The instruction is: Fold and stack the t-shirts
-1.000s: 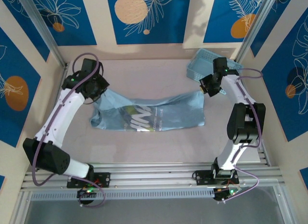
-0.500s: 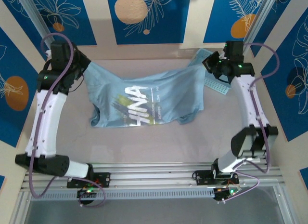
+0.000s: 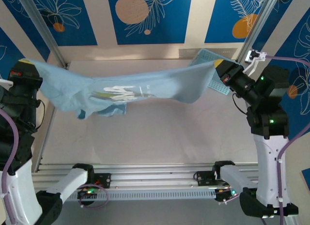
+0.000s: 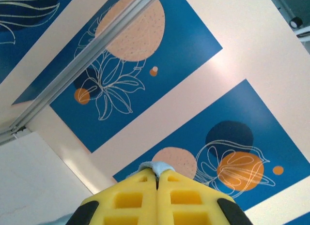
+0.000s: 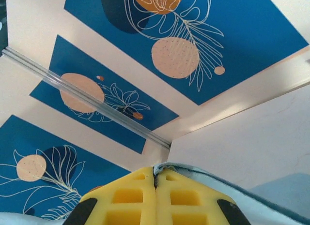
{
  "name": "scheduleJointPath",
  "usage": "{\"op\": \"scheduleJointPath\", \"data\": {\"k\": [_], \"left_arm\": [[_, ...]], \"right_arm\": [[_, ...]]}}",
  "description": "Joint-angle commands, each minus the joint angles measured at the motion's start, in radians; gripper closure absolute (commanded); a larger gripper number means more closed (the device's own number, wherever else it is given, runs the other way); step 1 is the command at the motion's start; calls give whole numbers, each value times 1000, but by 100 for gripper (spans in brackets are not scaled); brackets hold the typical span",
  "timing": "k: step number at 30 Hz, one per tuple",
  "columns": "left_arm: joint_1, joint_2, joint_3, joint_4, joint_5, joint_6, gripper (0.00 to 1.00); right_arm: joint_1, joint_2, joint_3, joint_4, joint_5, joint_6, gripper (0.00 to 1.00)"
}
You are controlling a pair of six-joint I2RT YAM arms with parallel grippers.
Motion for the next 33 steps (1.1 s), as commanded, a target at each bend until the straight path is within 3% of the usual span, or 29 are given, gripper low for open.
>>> {"op": "scheduleJointPath", "data": {"k": [1,4,10,18,20,23,29,33], "left_arm": [[11,153,28,-3,-21,-8,100],[17,311,105,-58,26,-14,100],[116,634,276,-102,243,-36,100],[237,908,745,-72,456,-59,100],[270,898,805,-2,510,-96,100],[299,825,806,106,540,-121,100],[305,659,740,48,557,-125,100],[305,436,411,-64,506,-109,100]], "right_arm": [[11,110,20,35,-42,19,100],[26,253,81,53,-65,33,100],[74,620,344,48,-109,26,100],[70,1060,1012,-35,-146,15,100],[53,1137,1206,-70,-139,41,100],[5,1181,1342,-58,-135,115,100],[-56,1085,1211,9,-198,181,100],[-21,970,980,-85,-180,64,100]]}}
